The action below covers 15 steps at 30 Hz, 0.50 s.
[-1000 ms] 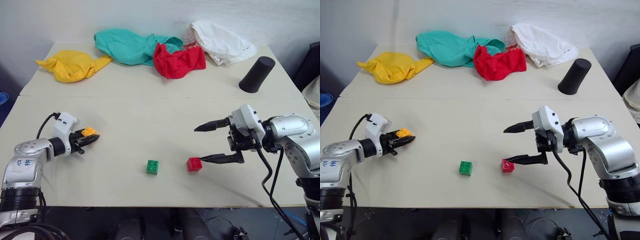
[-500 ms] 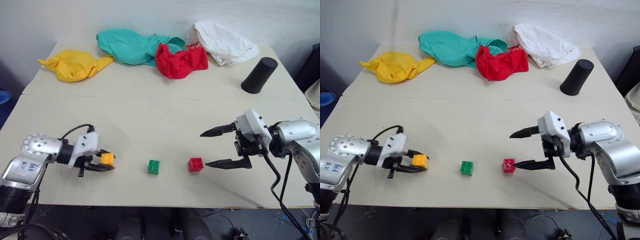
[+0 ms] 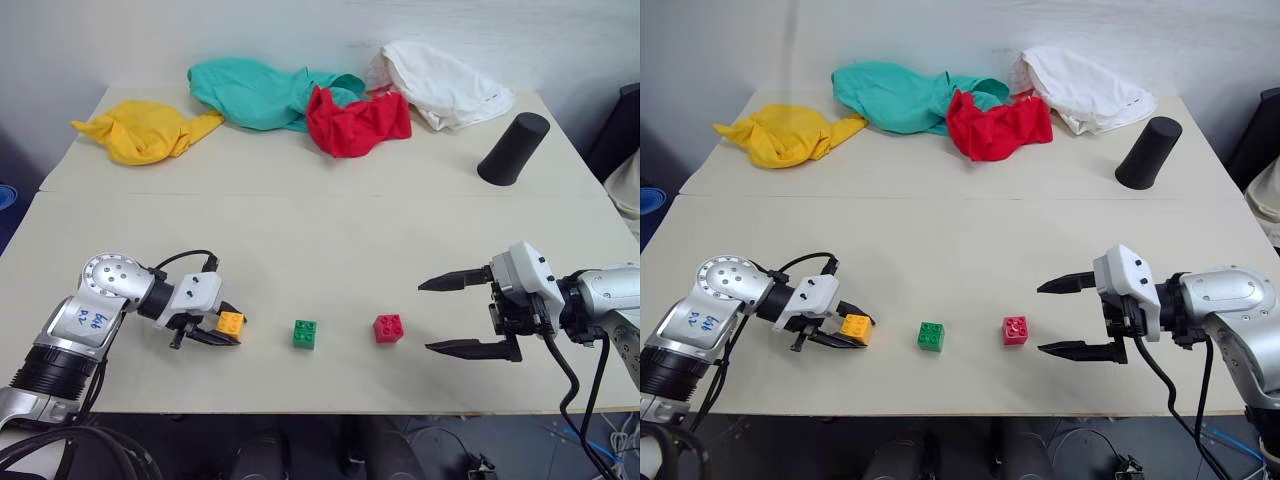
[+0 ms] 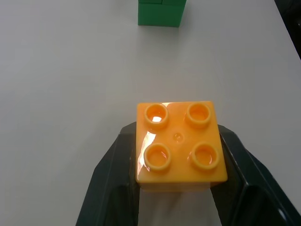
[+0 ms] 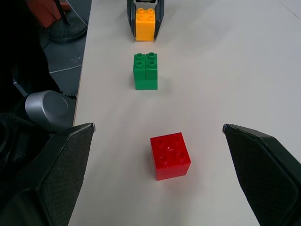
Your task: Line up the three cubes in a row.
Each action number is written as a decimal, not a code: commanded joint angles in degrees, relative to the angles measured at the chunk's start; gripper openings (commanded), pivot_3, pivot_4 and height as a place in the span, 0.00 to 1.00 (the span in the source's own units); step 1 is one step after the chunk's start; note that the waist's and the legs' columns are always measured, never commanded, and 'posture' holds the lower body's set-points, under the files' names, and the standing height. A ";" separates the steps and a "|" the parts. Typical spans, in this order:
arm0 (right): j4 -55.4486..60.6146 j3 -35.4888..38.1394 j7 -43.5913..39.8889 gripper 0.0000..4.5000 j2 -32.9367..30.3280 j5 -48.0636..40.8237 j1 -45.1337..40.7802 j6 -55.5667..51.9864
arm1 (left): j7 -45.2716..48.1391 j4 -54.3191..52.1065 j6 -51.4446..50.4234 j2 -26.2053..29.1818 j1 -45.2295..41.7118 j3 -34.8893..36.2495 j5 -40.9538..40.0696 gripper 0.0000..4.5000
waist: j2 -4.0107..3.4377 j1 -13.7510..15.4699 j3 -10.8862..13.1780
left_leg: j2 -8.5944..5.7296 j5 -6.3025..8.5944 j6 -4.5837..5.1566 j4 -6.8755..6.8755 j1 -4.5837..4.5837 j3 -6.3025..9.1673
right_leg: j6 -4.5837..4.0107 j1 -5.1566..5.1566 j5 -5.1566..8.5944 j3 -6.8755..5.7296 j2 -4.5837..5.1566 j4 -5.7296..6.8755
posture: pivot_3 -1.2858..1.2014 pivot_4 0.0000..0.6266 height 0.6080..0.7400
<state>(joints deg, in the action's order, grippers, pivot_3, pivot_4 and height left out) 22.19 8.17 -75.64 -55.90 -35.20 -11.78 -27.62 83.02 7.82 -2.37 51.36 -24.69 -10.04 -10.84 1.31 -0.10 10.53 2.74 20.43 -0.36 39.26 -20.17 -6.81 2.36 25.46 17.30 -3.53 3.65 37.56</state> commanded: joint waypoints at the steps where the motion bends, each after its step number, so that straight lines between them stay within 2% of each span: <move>1: 1.89 1.70 0.26 1.00 -0.92 -0.86 0.13 0.39 | -0.43 0.86 0.61 -0.69 -0.77 1.13 -0.40 0.50 | 0.00 0.02 0.00 | -0.01 0.00 0.00 0.00 0.00 0.00 | 0.00 0.00 0.00 0.00 0.00 0.00 | 0.52 0.24 1.00; 5: 0.83 1.19 -1.18 1.00 -1.94 0.61 0.68 1.82 | -0.50 2.38 1.16 -0.43 -0.35 1.55 -0.02 0.75 | 0.00 -0.01 0.00 | 0.00 0.00 0.00 0.01 0.00 0.01 | 0.00 0.00 0.00 -0.01 -0.01 0.00 | 0.52 0.24 1.00; 9: -1.58 1.03 -3.54 1.00 -3.45 2.90 1.82 4.85 | 0.21 0.70 -0.04 2.41 1.48 4.55 -1.97 0.99 | 0.00 -0.12 0.00 | 0.01 0.00 0.00 0.01 0.00 0.00 | 0.00 0.00 0.00 0.00 -0.01 0.00 | 0.52 0.24 1.00; 13: -6.74 2.26 -7.49 1.00 -5.74 3.99 2.24 7.59 | 2.75 -2.57 -1.67 9.30 5.76 10.99 -5.36 0.99 | 0.00 -0.36 0.00 | 0.05 0.00 0.00 0.01 0.01 -0.01 | 0.00 0.01 0.00 0.01 -0.04 -0.01 | 0.52 0.24 1.00; 15: -10.63 3.16 -11.13 1.00 -8.02 4.57 2.57 9.61 | 5.46 -5.69 -5.28 14.93 9.49 16.87 -8.66 0.99 | 0.00 -0.29 0.00 | 0.05 0.00 0.00 0.00 0.01 0.00 | 0.00 0.01 0.00 0.01 -0.02 -0.02 | 0.52 0.24 1.00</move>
<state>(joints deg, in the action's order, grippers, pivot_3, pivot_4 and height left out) 13.76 8.64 -83.50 -61.66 -30.89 -9.28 -20.23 85.94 5.89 -4.95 62.44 -16.69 0.84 -15.83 1.31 -0.39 10.54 2.80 20.43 -0.35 39.27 -20.18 -6.81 2.36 25.48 17.30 -3.53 3.64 37.53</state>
